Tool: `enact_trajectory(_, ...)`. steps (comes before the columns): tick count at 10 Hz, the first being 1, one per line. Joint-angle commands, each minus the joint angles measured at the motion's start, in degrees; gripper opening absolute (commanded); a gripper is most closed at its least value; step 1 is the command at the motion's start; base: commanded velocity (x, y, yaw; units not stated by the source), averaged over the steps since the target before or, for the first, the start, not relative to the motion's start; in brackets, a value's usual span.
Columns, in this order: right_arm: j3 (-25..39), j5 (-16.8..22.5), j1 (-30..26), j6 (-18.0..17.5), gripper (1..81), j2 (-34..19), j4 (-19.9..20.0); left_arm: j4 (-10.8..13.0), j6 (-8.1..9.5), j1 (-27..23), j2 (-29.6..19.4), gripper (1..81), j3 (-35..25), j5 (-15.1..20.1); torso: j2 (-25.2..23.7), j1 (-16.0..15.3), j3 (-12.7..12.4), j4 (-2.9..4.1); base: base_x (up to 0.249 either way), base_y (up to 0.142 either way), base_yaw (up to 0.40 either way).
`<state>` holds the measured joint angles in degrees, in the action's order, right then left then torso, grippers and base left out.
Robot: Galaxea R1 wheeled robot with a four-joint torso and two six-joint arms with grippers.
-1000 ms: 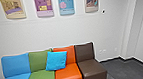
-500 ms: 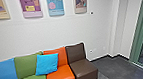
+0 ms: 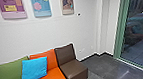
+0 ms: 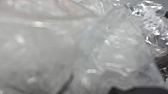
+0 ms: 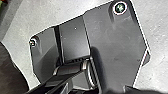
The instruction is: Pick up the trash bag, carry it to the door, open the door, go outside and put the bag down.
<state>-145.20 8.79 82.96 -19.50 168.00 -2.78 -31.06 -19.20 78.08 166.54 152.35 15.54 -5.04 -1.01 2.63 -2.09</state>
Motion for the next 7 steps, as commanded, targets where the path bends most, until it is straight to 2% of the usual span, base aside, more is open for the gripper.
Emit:
enact_trajectory(1, 0.54, 3.08, -3.98, 0.08, 81.1, -0.10, -0.21, -0.14, 0.22, -4.03, -0.41, 1.0, 0.32, 4.67, 0.00, 0.00, 0.00, 0.00, 0.000, 0.000, -0.289)
enact_trajectory(7, 0.54, 3.16, -4.07, -0.01, 81.1, -0.09, -0.38, -0.06, 0.13, -3.95, -0.32, 1.0, 0.41, 4.67, 0.00, 0.00, 0.00, 0.00, 0.000, 0.000, -0.270)
